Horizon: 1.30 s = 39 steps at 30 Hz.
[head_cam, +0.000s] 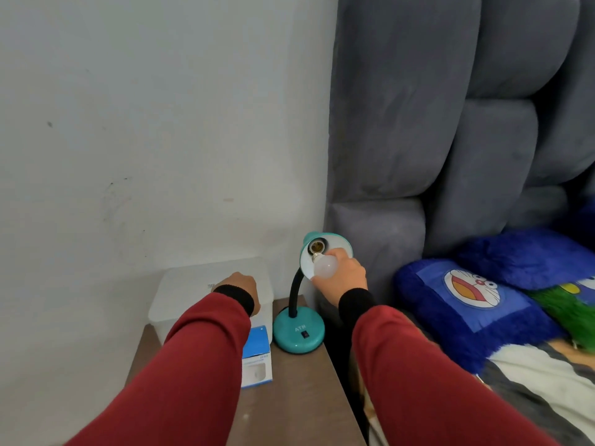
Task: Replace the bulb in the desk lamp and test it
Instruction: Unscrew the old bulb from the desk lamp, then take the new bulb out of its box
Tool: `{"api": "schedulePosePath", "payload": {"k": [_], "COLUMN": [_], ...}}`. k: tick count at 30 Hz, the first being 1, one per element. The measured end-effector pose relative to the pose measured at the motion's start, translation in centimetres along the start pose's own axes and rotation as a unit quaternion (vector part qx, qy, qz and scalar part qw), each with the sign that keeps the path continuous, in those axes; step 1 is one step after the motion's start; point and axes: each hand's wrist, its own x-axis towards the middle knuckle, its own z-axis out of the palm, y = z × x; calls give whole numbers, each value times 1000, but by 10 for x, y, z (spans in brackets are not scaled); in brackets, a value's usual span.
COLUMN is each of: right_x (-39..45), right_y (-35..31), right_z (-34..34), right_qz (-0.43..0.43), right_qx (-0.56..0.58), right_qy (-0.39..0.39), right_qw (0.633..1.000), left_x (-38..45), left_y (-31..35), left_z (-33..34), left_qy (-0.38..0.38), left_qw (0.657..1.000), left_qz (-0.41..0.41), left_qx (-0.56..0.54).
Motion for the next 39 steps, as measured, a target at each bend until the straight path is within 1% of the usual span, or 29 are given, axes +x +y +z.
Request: {"api": "schedulePosePath", "payload": {"k": [6,13,16,19,23,31,34,39], "right_x": [-29,-50,-54,-57,-54,-44,-43,-44], "right_y": [7,29,42,57,74,89,96,108], "right_z": [11,40,57,75,102,148,163,180], "right_qz": [6,20,35,54,75,101,100,107], "right_qx": [5,14,13,24,37,67,63,53], "right_qy": [-6,-15,-29,-48,-68,-101,-108,-130], "right_qw": [1000,1000,999,997,994,987,987,984], "left_x": [-29,-55,-57,-55,-47,-28,-24,-22], "left_y": [-11,-13,-12,-12,-13,-22,-25,-28], "left_z": [17,42,58,75,95,133,144,158], "left_qy": [-13,-30,-42,-36,-12,70,95,143], "left_qw": [999,998,998,999,999,987,975,945], "left_qz": [-16,-4,1,-7,-28,-19,-22,-32], "left_qx": [26,47,41,25,-20,-144,-201,-293]}}
